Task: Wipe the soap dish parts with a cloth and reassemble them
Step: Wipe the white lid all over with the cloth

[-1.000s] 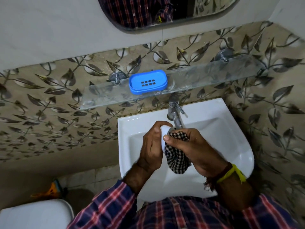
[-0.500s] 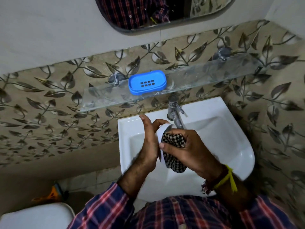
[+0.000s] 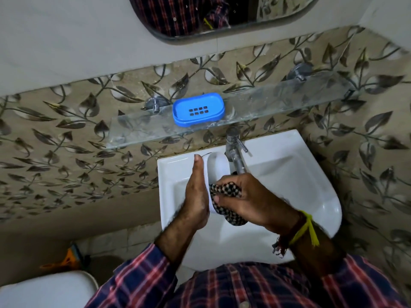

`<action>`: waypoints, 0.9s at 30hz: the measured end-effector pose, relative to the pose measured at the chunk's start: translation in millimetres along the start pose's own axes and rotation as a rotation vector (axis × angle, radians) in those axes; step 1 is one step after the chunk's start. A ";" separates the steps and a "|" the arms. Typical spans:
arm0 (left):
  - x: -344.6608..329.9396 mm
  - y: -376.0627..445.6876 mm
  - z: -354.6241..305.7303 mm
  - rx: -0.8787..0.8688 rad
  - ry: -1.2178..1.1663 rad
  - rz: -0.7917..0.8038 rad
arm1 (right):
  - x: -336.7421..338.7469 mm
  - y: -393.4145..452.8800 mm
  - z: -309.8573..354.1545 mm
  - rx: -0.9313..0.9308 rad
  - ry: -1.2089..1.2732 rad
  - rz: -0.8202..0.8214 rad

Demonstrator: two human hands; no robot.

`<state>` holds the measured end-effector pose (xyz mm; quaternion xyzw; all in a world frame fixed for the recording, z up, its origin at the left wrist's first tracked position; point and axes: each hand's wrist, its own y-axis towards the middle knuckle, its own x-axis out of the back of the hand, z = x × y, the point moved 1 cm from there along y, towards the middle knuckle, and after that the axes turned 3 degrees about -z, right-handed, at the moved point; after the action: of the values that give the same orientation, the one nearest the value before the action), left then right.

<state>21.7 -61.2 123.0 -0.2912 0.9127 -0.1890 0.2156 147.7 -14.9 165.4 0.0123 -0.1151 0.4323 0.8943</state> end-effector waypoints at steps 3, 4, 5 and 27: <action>-0.2 3.5 -5.0 -0.035 0.006 -0.077 | -0.7 -1.1 3.0 -0.003 -0.170 0.100; -1.0 3.8 -4.7 -0.043 0.006 -0.090 | -0.4 -1.9 3.9 0.019 -0.258 0.123; -2.8 3.4 -4.1 -0.030 -0.007 -0.089 | -0.2 -3.4 5.0 0.051 -0.377 0.125; -4.3 5.0 22.9 0.145 -0.229 0.131 | -8.8 -3.2 12.9 0.126 -0.777 -0.270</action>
<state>34.1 -59.7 102.8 -0.2343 0.8830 -0.2057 0.3507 142.3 -25.3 176.3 0.2442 -0.4148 0.2804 0.8305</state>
